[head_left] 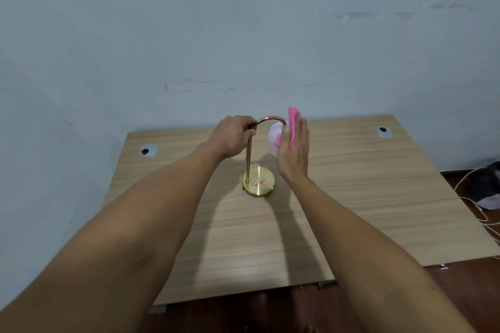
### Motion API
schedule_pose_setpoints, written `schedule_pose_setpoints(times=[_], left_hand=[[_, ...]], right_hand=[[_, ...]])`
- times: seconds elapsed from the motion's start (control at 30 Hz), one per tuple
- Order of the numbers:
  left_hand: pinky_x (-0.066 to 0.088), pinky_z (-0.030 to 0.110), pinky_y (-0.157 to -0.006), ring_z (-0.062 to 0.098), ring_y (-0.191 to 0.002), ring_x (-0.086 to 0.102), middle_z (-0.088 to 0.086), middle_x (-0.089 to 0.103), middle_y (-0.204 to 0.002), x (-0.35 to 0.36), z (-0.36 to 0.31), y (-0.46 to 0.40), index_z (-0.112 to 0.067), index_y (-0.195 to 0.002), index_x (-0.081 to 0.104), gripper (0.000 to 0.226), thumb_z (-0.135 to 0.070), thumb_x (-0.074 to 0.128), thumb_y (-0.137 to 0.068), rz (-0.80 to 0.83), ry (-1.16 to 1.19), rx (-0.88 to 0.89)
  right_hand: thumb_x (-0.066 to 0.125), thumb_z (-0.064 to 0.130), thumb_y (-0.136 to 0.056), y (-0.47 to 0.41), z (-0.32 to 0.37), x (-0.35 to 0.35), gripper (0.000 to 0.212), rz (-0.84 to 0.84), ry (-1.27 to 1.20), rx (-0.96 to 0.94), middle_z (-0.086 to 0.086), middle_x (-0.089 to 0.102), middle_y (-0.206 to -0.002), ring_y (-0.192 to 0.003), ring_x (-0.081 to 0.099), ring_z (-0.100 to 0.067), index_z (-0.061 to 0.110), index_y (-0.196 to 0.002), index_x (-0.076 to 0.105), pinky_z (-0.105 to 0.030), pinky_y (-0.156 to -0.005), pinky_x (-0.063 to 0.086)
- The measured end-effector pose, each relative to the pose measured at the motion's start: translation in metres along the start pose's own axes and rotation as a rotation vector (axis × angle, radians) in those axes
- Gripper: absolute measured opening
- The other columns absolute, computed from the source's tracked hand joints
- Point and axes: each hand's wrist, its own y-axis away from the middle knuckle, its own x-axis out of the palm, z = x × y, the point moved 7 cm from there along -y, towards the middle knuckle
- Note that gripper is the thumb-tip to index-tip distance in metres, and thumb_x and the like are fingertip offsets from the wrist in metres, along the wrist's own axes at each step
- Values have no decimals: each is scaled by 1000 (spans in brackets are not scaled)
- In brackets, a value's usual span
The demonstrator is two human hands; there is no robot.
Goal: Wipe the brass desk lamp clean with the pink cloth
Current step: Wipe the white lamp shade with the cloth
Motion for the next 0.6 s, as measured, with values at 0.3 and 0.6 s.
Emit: schedule_pose_setpoints(times=[0.3, 0.6], left_hand=[[54, 47, -89, 35, -92, 67, 13, 75, -90, 0, -5, -3, -10, -96, 70, 11, -15, 60, -96, 9, 10, 11], [54, 47, -90, 34, -91, 68, 12, 74, -89, 2, -5, -1, -12, -95, 69, 10, -15, 60, -96, -2, 32, -8]], right_hand=[[28, 38, -111, 30, -21, -9, 57, -25, -116, 11, 10, 9, -172, -158, 7, -9, 31, -163, 5, -47, -129, 16], [33, 31, -111, 38, -22, 2, 63, 66, 153, -197, 4, -6, -173, -158, -13, -15, 16, -163, 0, -46, -130, 1]])
